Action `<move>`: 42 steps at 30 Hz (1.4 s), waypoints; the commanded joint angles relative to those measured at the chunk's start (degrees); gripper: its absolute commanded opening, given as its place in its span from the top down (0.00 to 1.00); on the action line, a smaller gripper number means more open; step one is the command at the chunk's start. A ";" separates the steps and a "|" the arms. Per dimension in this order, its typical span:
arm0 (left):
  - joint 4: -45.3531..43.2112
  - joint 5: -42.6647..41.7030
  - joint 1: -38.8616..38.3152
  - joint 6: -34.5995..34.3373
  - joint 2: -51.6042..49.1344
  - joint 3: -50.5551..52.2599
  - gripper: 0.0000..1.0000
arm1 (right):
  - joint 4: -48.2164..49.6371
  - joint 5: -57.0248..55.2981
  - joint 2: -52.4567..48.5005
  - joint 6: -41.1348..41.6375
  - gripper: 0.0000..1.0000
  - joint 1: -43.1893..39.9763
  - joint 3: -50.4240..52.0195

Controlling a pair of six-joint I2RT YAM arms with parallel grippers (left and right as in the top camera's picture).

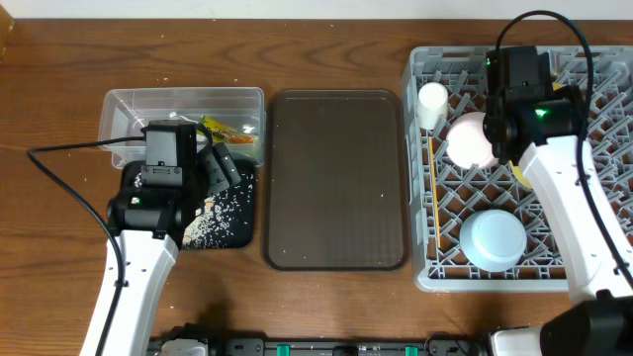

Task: Sort waste into correct bins and load items into the dishwasher rack
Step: 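Lift the yellow plate and carry it right over the rack, then lower the plate upright into the rack slots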

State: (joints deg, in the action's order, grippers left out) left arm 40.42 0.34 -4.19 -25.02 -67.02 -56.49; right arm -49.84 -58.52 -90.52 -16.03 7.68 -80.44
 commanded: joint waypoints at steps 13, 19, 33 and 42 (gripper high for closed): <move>0.00 0.11 0.26 0.79 -0.17 0.39 0.09 | 5.42 7.13 -3.37 1.22 0.99 -0.66 -0.09; 0.00 0.11 0.26 0.79 -0.17 0.39 0.09 | 7.48 14.27 -3.37 1.22 0.99 -0.66 -0.09; 0.00 0.13 0.26 0.79 -0.17 0.39 0.10 | 7.91 21.64 -3.37 6.73 0.88 -0.76 -0.09; 0.00 0.11 0.26 0.79 -0.17 0.39 0.09 | 7.89 32.92 -3.37 9.84 0.78 -2.21 -0.07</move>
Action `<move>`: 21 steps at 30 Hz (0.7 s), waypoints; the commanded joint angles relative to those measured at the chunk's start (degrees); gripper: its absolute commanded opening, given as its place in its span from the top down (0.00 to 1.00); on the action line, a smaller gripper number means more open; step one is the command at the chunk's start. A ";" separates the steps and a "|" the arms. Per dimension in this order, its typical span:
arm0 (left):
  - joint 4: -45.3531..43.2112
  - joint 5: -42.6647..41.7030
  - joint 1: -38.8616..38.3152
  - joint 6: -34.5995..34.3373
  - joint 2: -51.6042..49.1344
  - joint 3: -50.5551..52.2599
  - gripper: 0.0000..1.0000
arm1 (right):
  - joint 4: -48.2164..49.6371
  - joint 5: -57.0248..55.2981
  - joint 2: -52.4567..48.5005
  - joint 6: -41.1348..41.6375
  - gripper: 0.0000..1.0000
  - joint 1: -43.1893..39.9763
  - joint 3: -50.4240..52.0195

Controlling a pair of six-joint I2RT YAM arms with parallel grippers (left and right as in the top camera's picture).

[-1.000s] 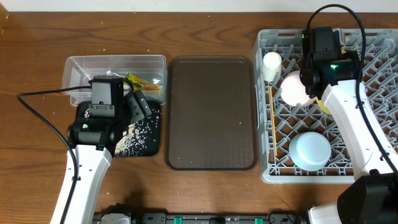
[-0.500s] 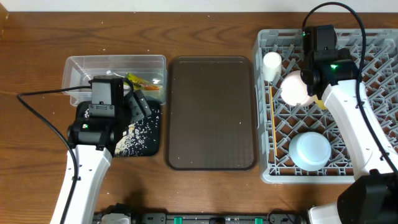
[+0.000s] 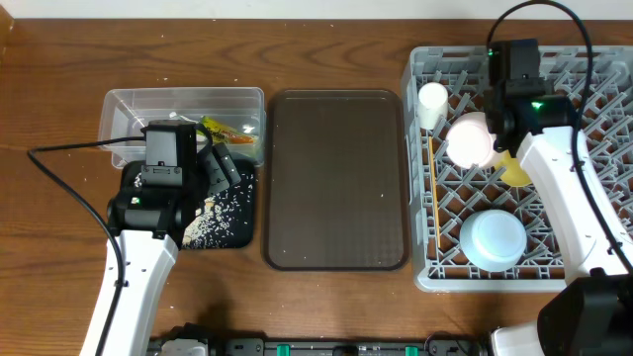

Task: Sort waste into correct bins and load items into the dishwasher rack
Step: 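Lower the plate upright into the rack slots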

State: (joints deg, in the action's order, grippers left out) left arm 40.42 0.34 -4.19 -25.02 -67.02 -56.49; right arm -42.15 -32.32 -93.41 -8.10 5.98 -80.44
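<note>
The grey dishwasher rack [image 3: 593, 69] at the right holds a white cup [image 3: 432, 99], a pale pink bowl [image 3: 470, 140], a white bowl [image 3: 493, 240] and a yellow piece [image 3: 515, 170]. My right arm's wrist [image 3: 516, 104] hangs over the rack beside the pink bowl. Its fingers are hidden under it. At the left, a clear bin [image 3: 138, 107] holds yellow and orange wrappers [image 3: 229, 127]. A black bin [image 3: 237, 232] below it holds scattered white rice. My left gripper [image 3: 218, 168] hovers over the black bin with its fingers apart and nothing between them.
A brown serving tray [image 3: 336, 178] lies in the middle of the wooden table between the bins and the rack. The left arm's black cable [image 3: 59, 183] loops over the table at the far left.
My right wrist has shifted slightly up and to the left over the rack. The yellow piece now shows below it next to the pink bowl. The left arm has not moved.
</note>
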 commanded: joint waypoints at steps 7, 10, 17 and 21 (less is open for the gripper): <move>0.00 0.11 0.26 0.79 -0.17 0.39 0.09 | 0.55 28.39 -0.48 2.34 0.54 -0.48 -0.07; 0.00 0.11 0.26 0.79 -0.17 0.39 0.10 | 0.02 32.83 -0.48 3.56 0.01 -0.26 -0.07; 0.00 0.11 0.26 0.79 -0.17 0.39 0.10 | -3.87 34.97 -0.48 3.56 0.01 -0.11 -0.07; 0.00 0.13 0.26 0.79 -0.17 0.39 0.10 | -3.98 34.97 -0.48 3.56 0.01 -0.11 -0.07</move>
